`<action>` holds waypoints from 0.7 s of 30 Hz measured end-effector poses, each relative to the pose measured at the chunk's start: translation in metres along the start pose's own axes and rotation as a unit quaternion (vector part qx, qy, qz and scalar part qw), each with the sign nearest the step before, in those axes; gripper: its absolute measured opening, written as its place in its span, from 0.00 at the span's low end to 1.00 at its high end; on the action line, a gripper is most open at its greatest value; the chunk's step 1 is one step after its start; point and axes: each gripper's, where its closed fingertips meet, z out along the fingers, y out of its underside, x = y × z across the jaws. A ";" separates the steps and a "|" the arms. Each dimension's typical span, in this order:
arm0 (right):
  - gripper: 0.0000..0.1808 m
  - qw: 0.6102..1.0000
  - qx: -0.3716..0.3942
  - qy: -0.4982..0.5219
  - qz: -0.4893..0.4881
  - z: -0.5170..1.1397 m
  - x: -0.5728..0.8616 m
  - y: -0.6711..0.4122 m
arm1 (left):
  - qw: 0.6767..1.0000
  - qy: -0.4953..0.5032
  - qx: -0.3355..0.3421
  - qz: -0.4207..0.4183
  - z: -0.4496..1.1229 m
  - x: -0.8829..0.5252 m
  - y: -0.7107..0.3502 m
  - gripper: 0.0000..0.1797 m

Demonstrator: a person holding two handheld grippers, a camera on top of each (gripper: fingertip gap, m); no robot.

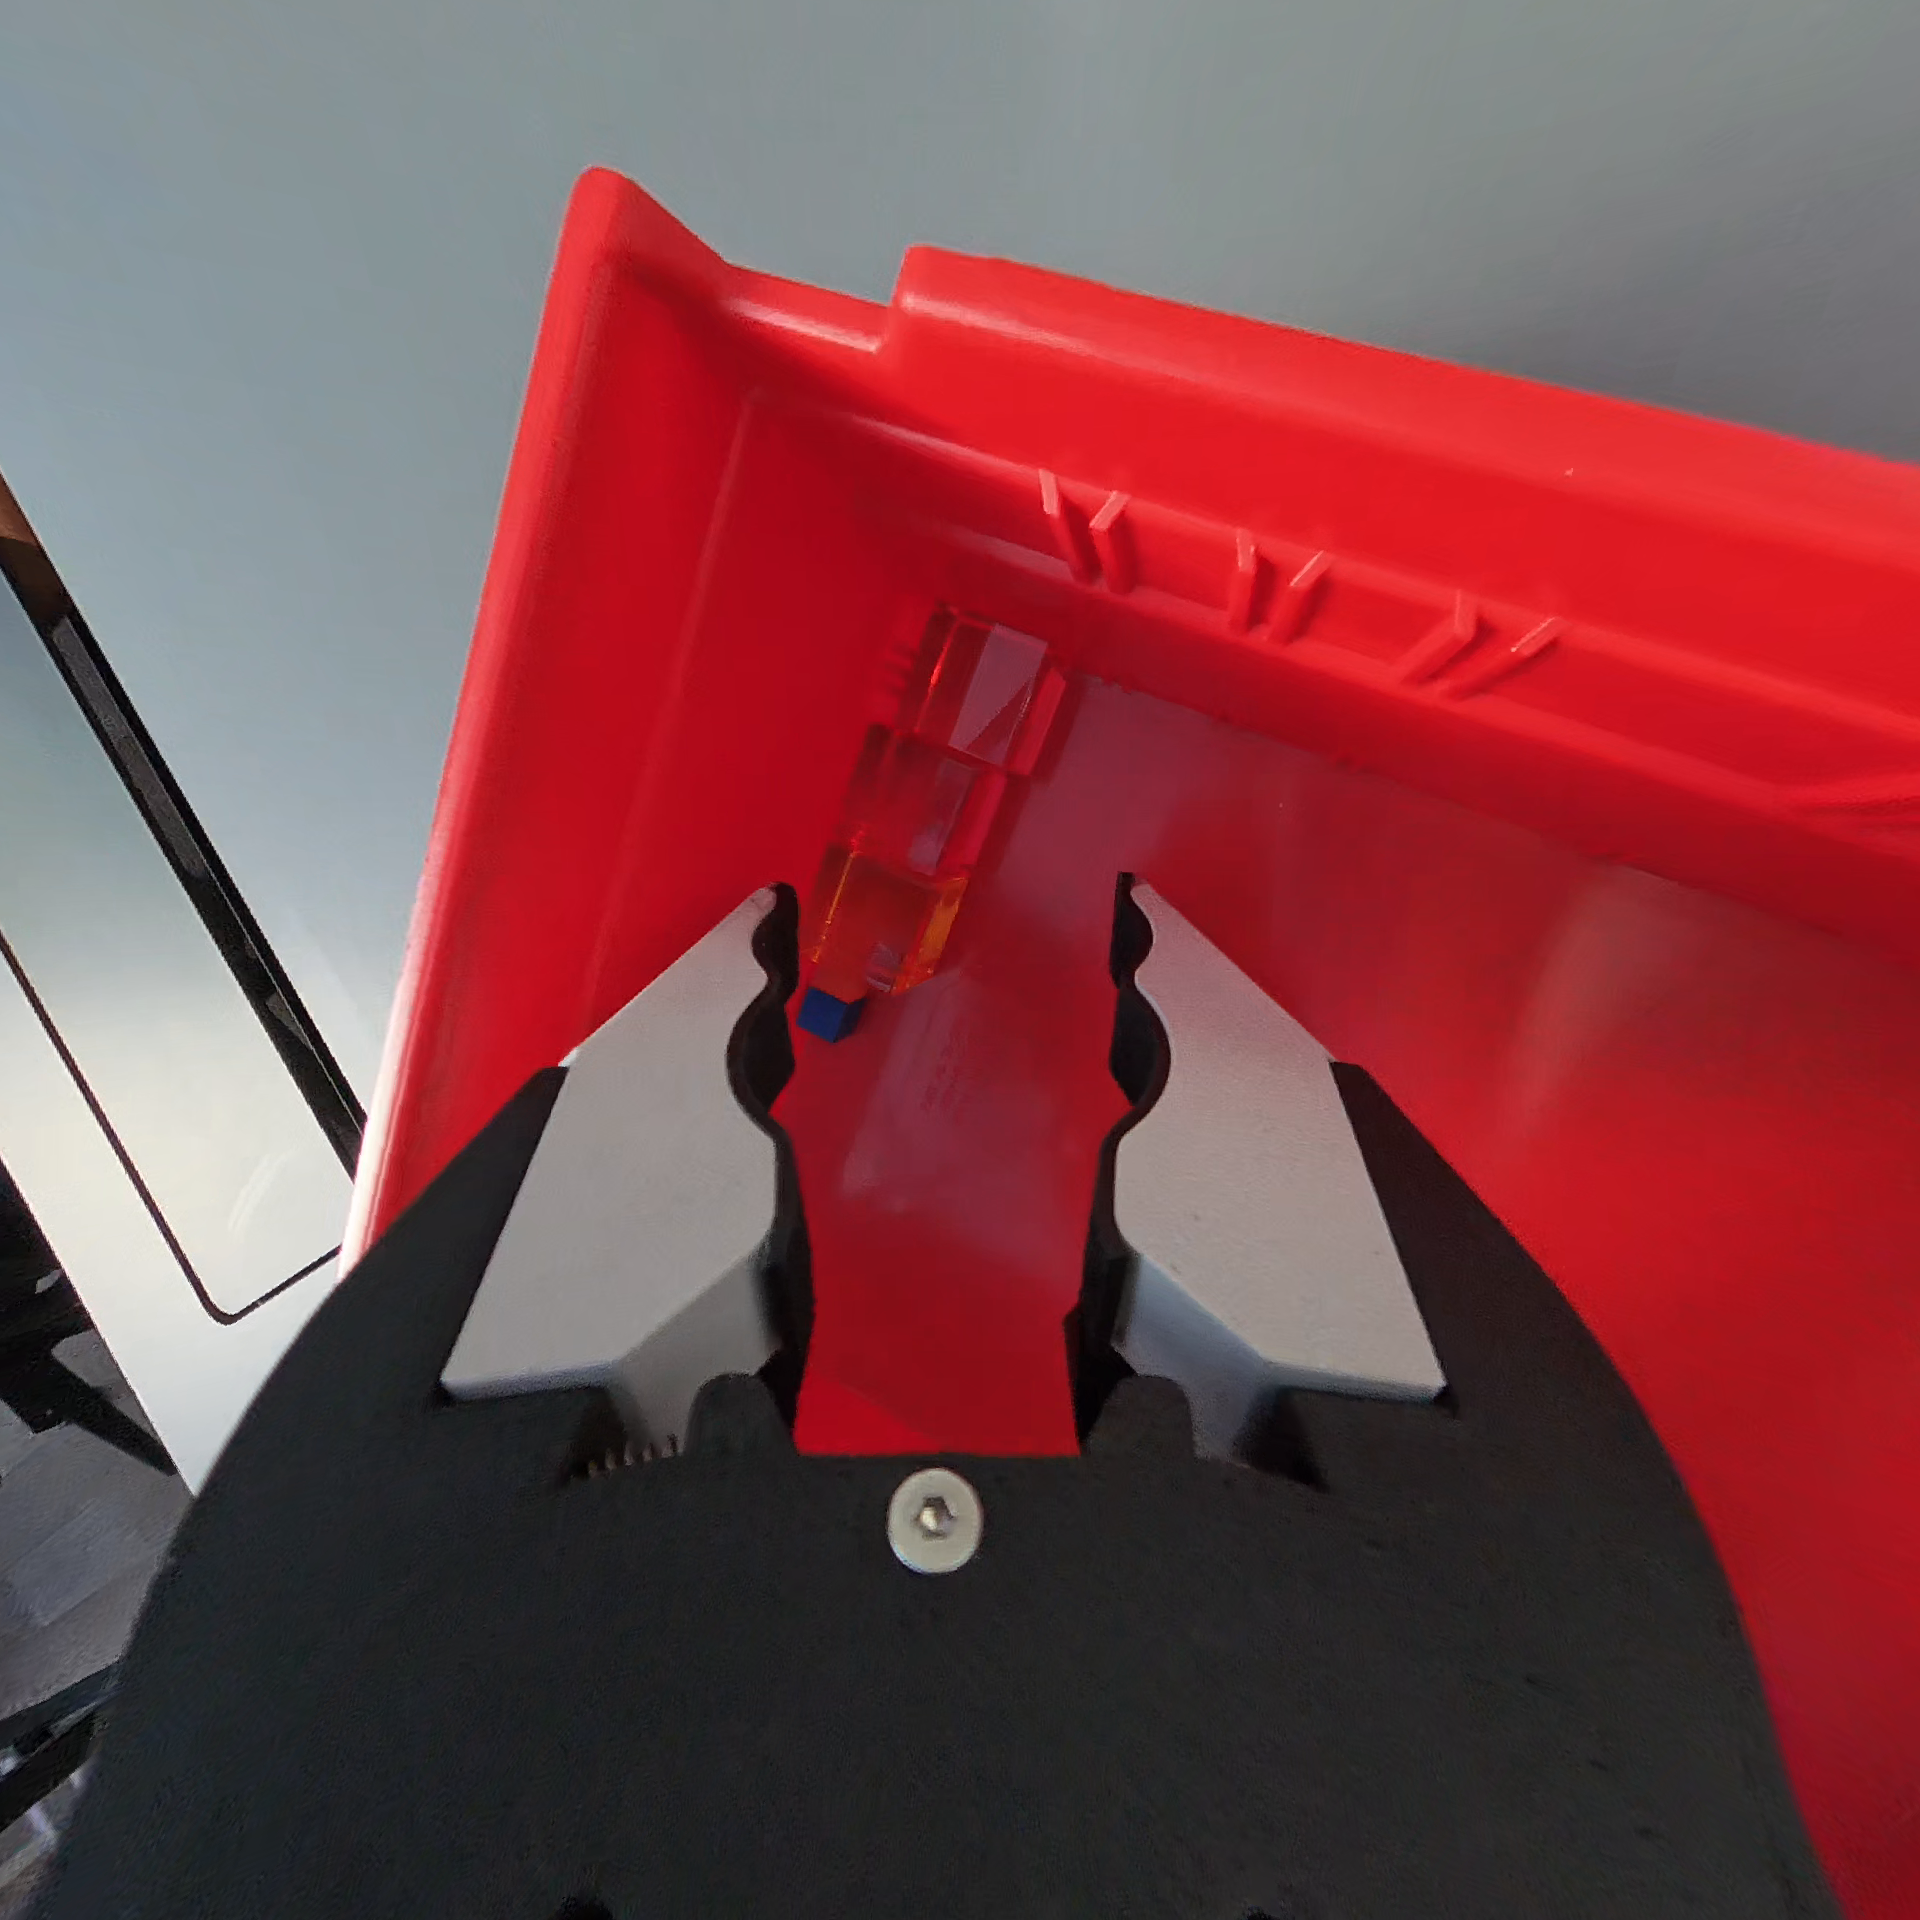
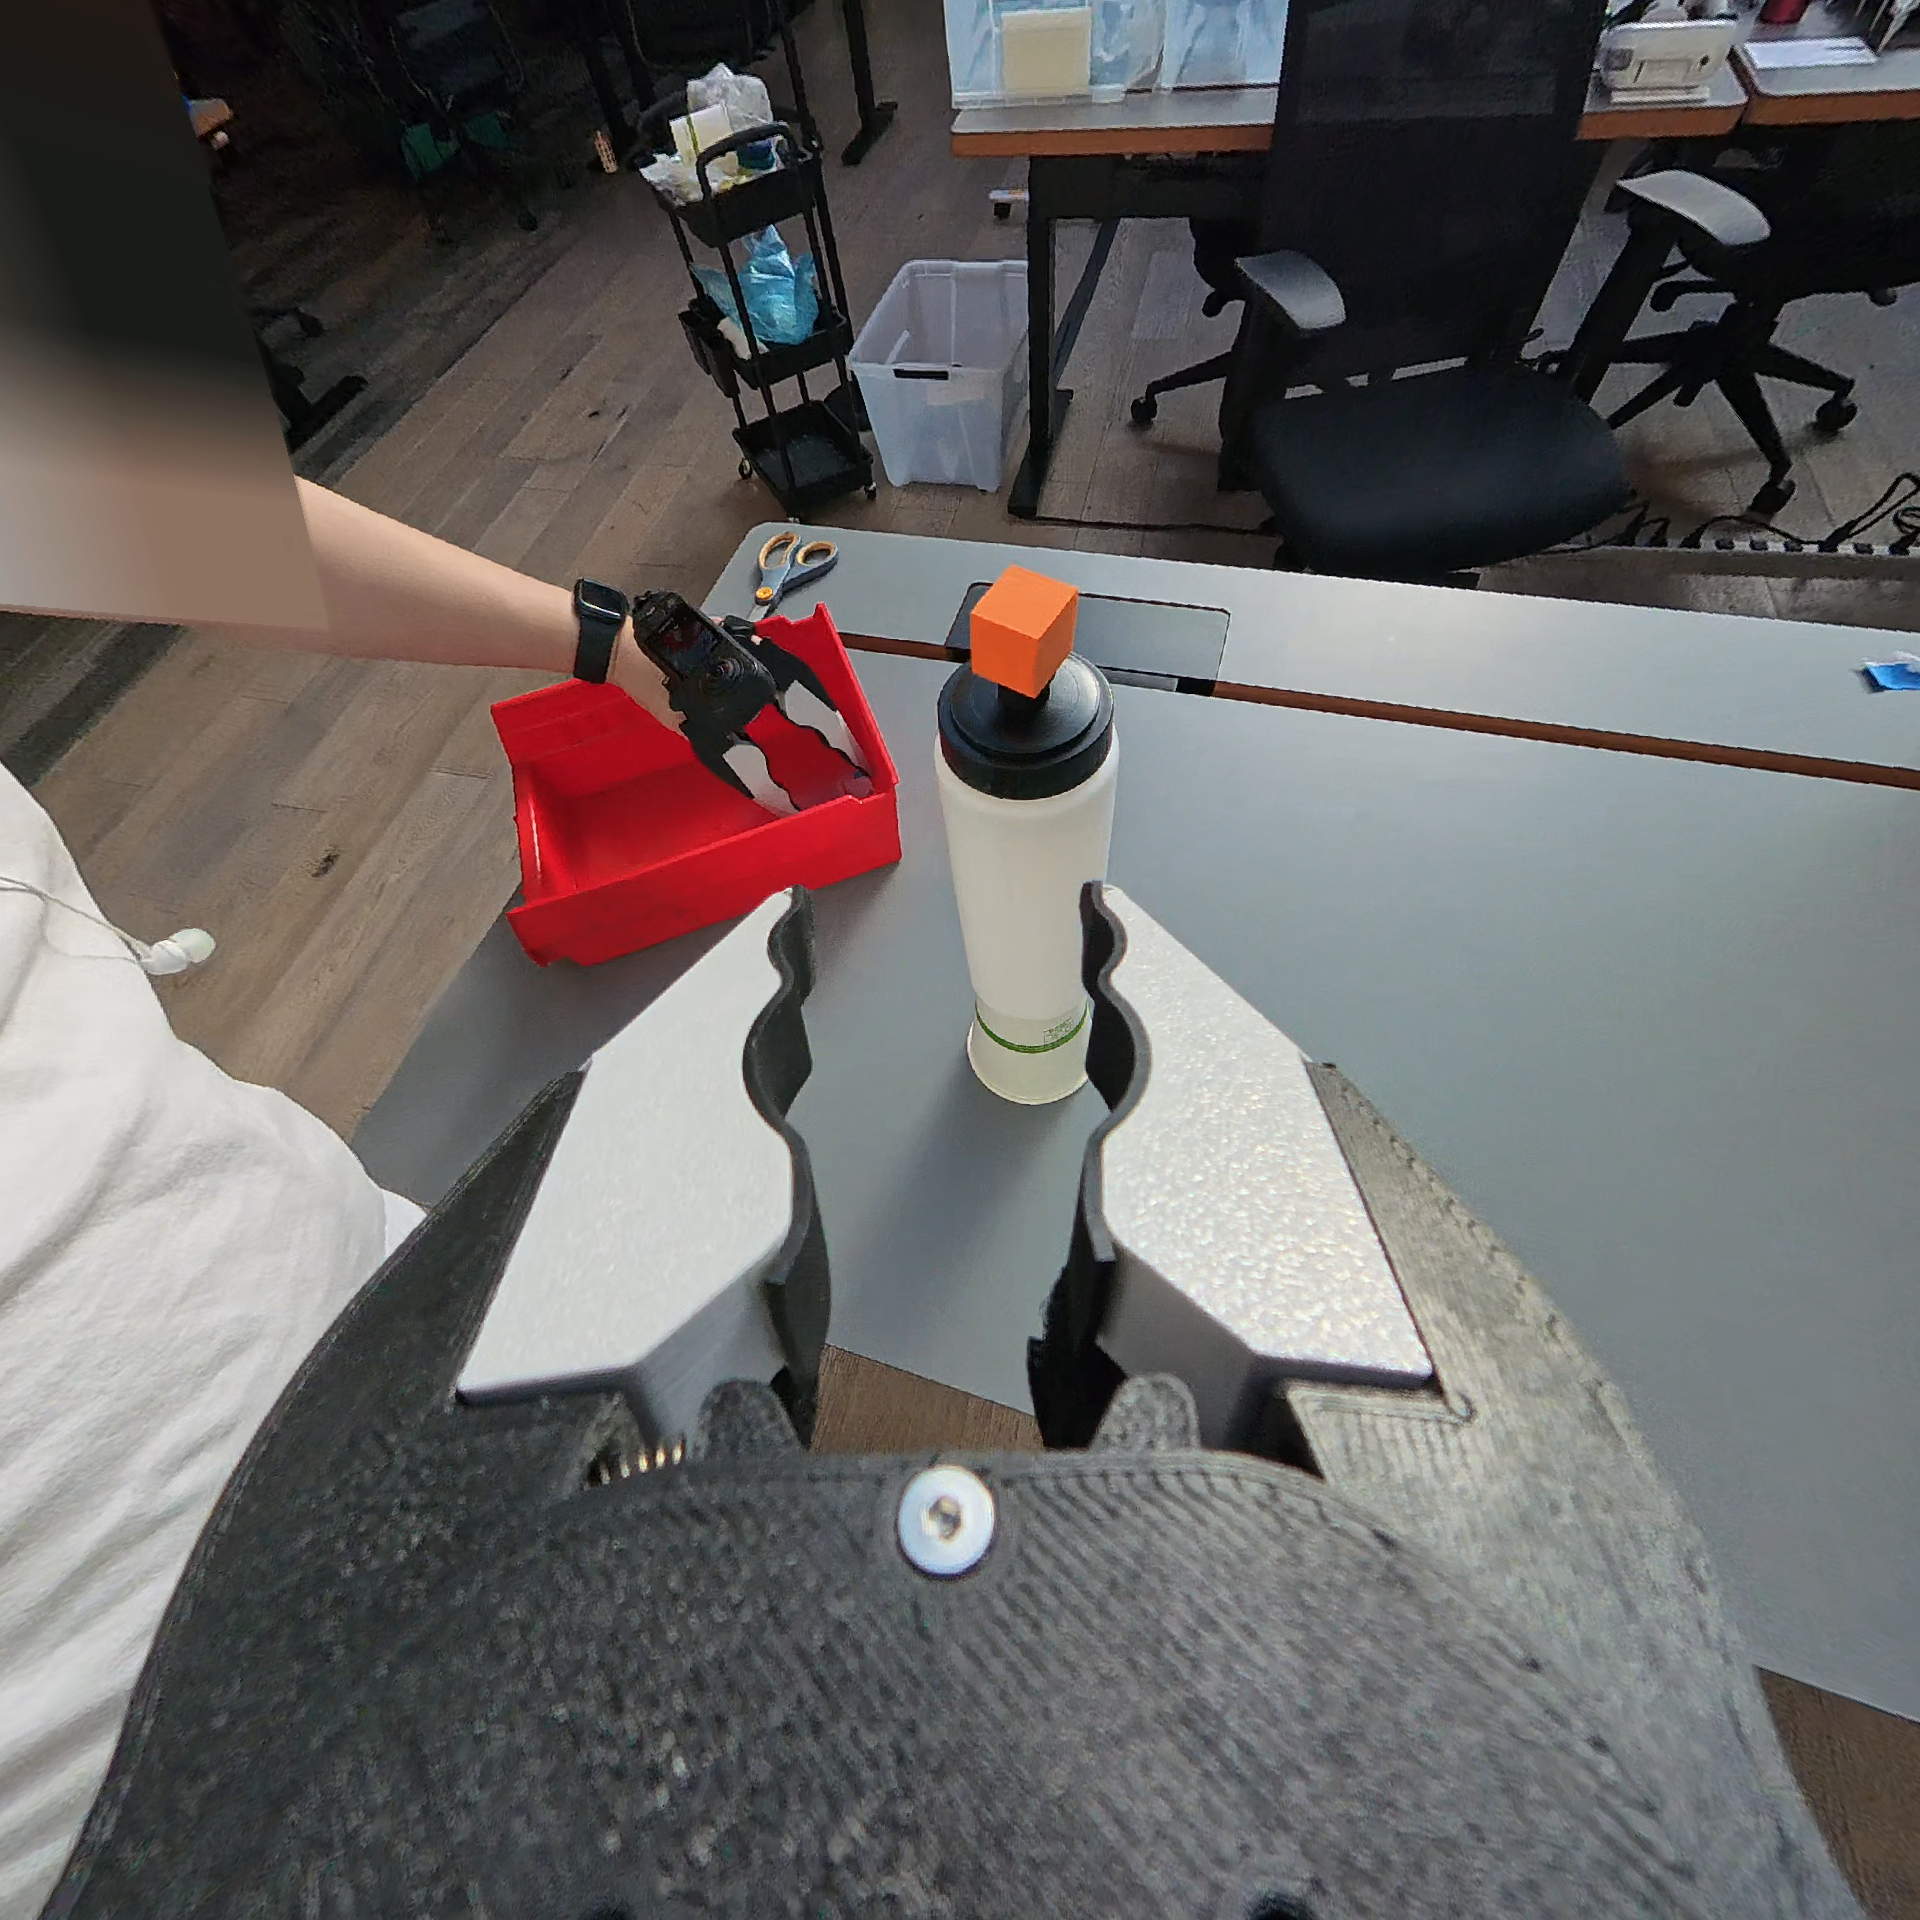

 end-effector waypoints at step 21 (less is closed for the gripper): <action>0.25 0.996 0.049 0.014 0.076 -0.015 -0.017 0.005 | 0.992 0.111 -0.014 -0.053 0.001 0.025 0.023 0.14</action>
